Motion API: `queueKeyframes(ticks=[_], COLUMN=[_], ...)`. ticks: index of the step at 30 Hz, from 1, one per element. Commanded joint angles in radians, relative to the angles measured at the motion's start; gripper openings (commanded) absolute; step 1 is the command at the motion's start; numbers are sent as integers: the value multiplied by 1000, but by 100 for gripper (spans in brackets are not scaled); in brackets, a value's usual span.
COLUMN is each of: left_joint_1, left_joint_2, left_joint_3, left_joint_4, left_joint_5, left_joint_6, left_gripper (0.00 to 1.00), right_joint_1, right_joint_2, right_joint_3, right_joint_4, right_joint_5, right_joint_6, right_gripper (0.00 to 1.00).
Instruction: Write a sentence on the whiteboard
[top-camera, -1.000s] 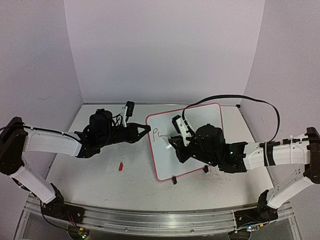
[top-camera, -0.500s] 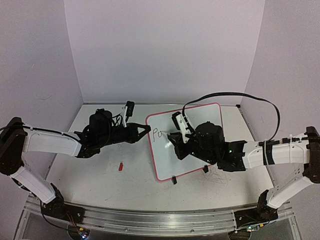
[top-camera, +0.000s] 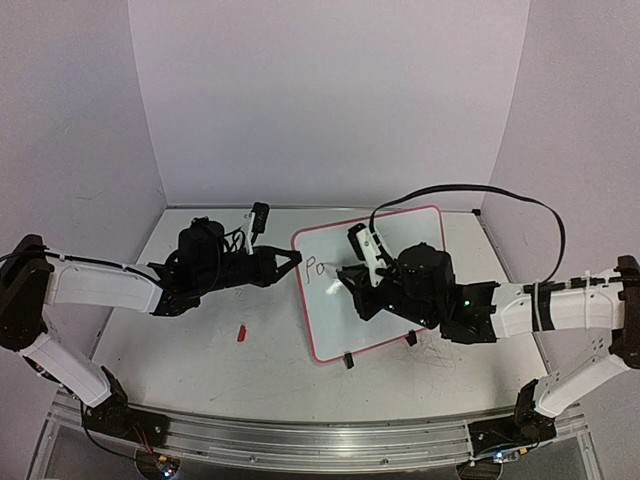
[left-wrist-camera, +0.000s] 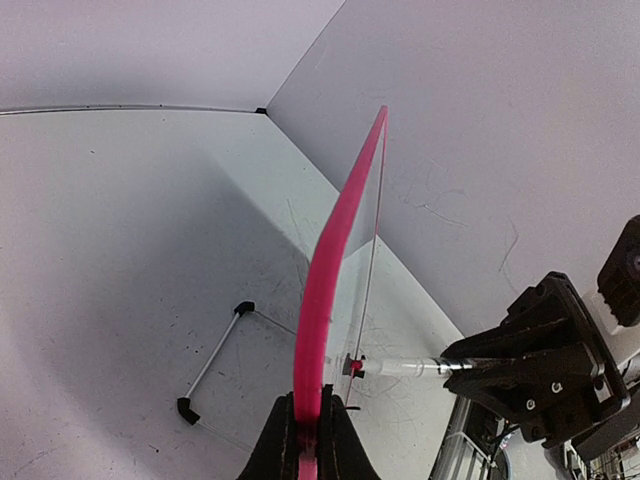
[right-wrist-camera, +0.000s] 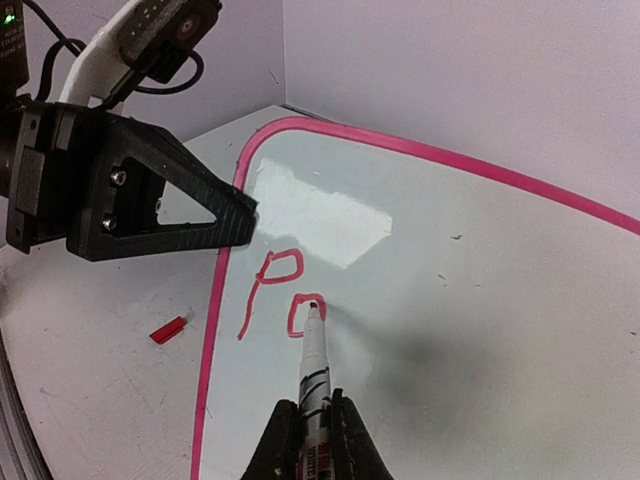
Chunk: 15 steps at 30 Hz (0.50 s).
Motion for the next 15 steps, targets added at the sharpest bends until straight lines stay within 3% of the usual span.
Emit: queueKeyframes(ticks=[1, 15], left_joint_1=[4, 3], left_joint_2=[-44, -43], left_joint_3=[3, 6], left_joint_4=[27, 24], left_joint_5=[-16, -15], left_joint_6=[29, 29], left_gripper=[0, 0], right_joint_1=[-34, -35], right_joint_2=[-65, -22], right_joint_3=[-23, -9], right_joint_4=[36, 47], right_joint_5=[24, 15], right_joint_6=[38, 39], right_gripper=[0, 0])
